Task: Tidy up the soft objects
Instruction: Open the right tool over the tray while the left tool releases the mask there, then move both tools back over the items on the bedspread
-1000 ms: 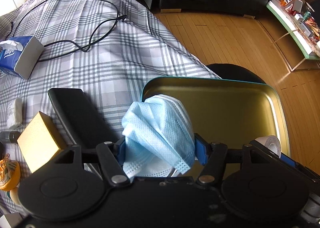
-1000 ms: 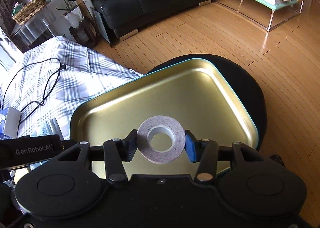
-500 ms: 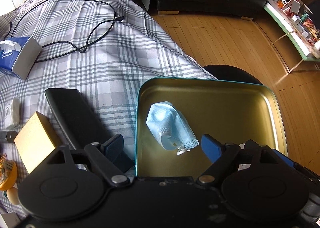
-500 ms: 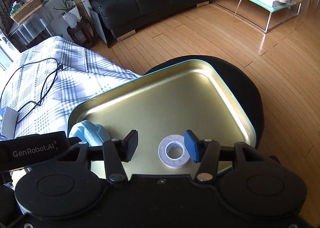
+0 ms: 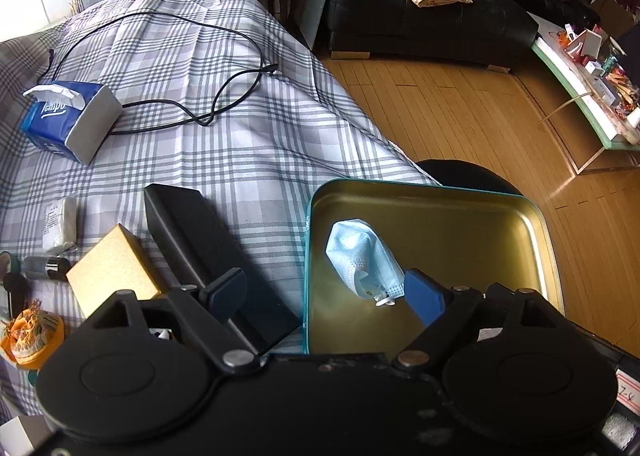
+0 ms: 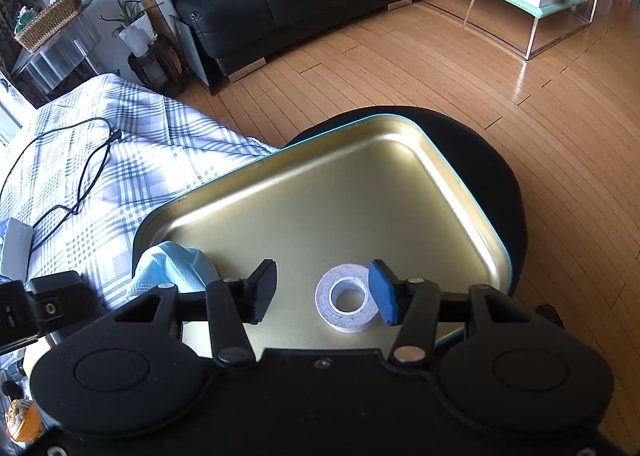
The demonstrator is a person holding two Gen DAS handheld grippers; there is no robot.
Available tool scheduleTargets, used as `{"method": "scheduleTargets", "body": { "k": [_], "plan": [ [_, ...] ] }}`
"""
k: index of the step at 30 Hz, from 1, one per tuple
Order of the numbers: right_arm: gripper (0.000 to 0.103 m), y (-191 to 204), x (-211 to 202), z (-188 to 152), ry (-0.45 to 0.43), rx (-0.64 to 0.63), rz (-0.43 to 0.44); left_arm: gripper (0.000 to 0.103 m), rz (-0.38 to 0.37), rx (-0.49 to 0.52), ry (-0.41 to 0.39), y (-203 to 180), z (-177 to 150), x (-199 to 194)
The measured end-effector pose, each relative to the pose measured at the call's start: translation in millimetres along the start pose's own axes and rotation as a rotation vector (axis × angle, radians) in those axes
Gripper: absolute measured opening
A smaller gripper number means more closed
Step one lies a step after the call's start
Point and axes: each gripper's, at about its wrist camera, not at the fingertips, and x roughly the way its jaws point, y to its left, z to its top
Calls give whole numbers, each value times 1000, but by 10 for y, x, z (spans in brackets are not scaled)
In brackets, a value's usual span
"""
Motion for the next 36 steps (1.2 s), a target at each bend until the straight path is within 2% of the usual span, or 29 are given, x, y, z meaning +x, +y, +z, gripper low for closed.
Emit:
{"method": "scheduleTargets", "body": {
  "k": [5, 12, 20, 28, 36],
  "plan": [
    [52, 45, 2, -6, 1, -19, -15, 87, 31, -37, -31, 308, -110, -235],
    [52, 155, -20, -23, -9, -75, -55, 89, 115, -108, -68, 923, -361, -583],
    [52, 387, -144, -77, -51, -165, -103, 91, 218, -257, -88, 1668, -669, -939],
    [52, 902, -493, -175, -110, -276, 8, 91, 288, -347, -90, 2089, -1001, -1199],
    [52, 1636, -775, -390, -109, -440, 167, 92, 261, -374, -96, 2195, -1171, -1284]
  ]
}}
